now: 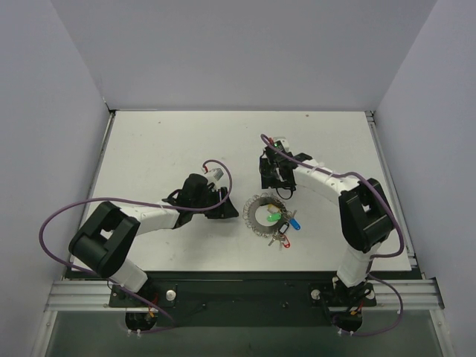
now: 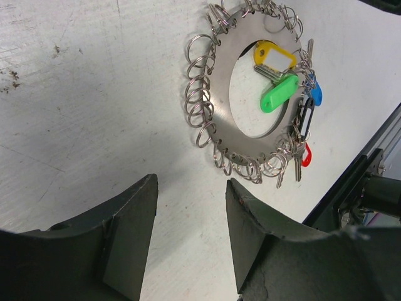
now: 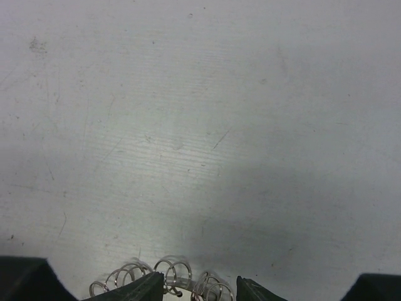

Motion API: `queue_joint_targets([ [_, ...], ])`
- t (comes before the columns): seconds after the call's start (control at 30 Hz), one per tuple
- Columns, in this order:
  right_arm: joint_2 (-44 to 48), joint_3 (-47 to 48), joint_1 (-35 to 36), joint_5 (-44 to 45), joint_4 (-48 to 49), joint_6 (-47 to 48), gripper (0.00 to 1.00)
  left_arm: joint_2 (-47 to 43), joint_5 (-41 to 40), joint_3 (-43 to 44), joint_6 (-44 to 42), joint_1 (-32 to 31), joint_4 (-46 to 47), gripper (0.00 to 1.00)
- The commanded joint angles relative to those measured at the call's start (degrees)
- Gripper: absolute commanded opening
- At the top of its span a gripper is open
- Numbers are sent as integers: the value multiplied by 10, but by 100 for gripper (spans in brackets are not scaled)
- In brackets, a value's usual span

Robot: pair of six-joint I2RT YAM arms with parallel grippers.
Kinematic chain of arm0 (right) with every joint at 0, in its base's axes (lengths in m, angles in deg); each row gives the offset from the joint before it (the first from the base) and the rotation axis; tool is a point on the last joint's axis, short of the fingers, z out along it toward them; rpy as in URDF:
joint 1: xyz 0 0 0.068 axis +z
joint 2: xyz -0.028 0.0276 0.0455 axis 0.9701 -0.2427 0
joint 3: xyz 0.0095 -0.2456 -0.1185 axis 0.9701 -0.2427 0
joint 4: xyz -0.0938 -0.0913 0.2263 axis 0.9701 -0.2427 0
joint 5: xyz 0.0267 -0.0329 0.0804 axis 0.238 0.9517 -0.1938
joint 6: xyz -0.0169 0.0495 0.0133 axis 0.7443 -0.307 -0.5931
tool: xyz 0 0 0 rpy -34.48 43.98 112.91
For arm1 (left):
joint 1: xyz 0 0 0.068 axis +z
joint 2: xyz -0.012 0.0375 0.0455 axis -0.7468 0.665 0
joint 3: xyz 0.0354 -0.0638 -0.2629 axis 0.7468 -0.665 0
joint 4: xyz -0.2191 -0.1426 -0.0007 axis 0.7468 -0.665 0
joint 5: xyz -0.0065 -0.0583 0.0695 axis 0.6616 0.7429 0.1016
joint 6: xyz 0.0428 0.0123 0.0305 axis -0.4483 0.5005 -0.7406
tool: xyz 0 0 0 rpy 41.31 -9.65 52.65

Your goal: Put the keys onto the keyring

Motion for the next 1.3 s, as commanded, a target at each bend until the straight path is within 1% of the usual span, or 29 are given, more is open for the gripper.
queue_joint_targets([
  [0.0, -12, 4, 2, -23, -20, -9, 48, 0, 15, 15, -5, 2, 24, 57],
  [0.07, -19, 8, 2, -26, -21, -9, 47, 0, 15, 15, -5, 2, 23, 57],
  [0.17, -29, 10, 2, -26, -28, -9, 42, 4, 16, 17, -6, 2, 23, 57],
  [0.3, -33, 9, 2, -19, -32, -8, 38, 8, 21, 20, -5, 1, 23, 57],
  [0.57, -43, 9, 2, -28, -33, -5, 34, 6, 25, 18, -4, 1, 27, 57],
  [0.6, -44, 9, 2, -29, -33, -4, 32, 5, 24, 18, -4, 1, 26, 57],
  [0.67, -45, 10, 2, -29, -33, -4, 31, 4, 24, 17, -5, 2, 25, 57],
  [0.7, -48, 11, 2, -31, -33, -3, 28, 4, 24, 16, -5, 1, 25, 57],
  [0.97, -50, 14, 2, -32, -35, 0, 21, 7, 22, 15, -6, 2, 24, 57],
  [1.27, -51, 17, 2, -35, -36, 6, 6, -7, 3, 19, -21, 2, -2, 57],
])
